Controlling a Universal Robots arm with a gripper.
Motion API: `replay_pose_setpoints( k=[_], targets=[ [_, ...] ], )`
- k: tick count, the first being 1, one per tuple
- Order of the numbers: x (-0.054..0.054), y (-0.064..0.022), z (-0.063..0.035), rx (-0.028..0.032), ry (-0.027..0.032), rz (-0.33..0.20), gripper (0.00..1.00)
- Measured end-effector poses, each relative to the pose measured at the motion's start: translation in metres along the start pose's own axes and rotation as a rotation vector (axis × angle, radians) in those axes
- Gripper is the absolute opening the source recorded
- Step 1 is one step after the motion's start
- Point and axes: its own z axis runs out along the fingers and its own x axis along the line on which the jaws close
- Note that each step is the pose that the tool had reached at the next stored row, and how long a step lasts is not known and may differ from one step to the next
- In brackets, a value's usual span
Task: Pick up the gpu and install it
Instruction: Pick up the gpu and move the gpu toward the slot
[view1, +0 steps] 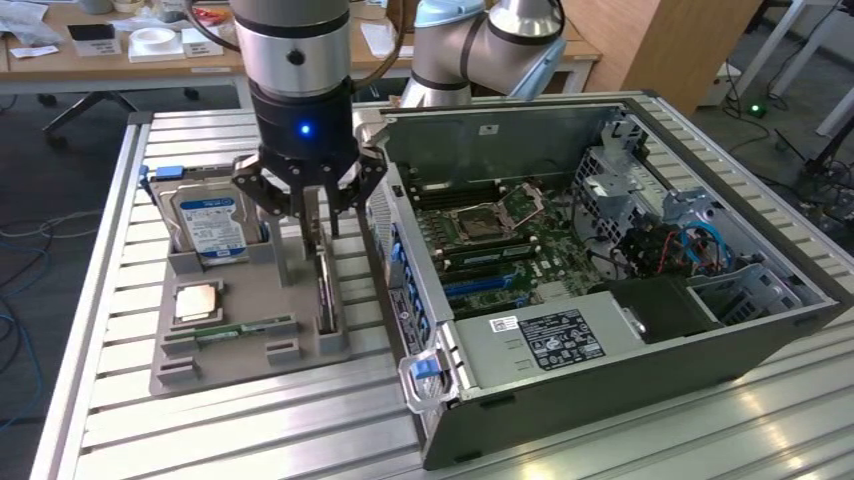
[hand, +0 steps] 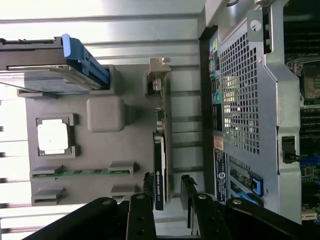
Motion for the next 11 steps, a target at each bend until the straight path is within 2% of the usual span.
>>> replay_pose_setpoints(
  k=[11],
  targets=[
    [0.0,-0.0009,0.0201,0.0,0.0,0.0,0.36]
  ],
)
